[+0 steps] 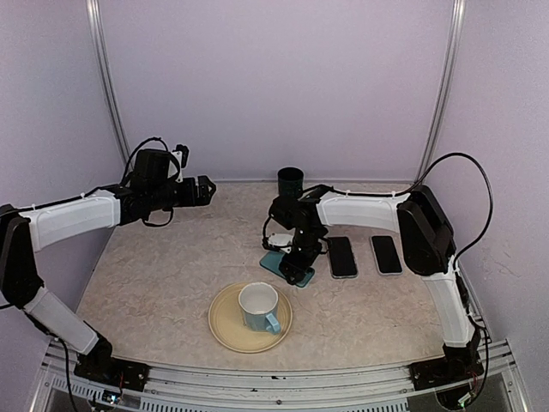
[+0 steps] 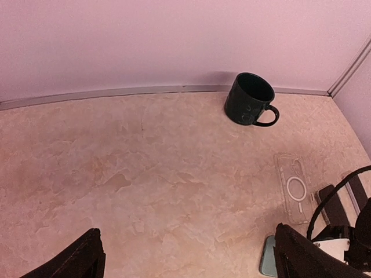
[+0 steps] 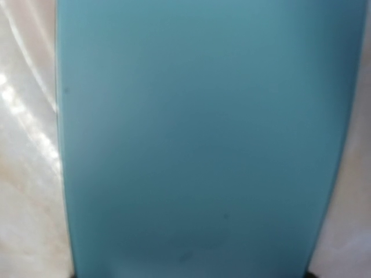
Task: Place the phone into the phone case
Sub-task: Pick up the phone at the center of the board.
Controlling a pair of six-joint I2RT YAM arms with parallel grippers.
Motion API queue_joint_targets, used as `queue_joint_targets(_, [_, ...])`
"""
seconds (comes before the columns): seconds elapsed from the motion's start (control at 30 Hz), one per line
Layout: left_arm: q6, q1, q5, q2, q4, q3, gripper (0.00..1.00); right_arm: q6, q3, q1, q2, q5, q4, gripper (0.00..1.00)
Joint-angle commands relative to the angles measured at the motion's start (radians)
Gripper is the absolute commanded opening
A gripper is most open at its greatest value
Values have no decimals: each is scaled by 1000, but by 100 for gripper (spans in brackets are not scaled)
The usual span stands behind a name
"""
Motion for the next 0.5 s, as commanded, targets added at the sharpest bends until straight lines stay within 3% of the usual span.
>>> queue_joint_targets(0.0, [98, 3, 56, -23, -14, 55, 99, -6, 10, 9, 53, 72, 12, 70])
queue_joint_targets(0.47, [556, -58, 241, -59, 150, -11, 99, -52, 16, -8, -57, 11, 115, 69])
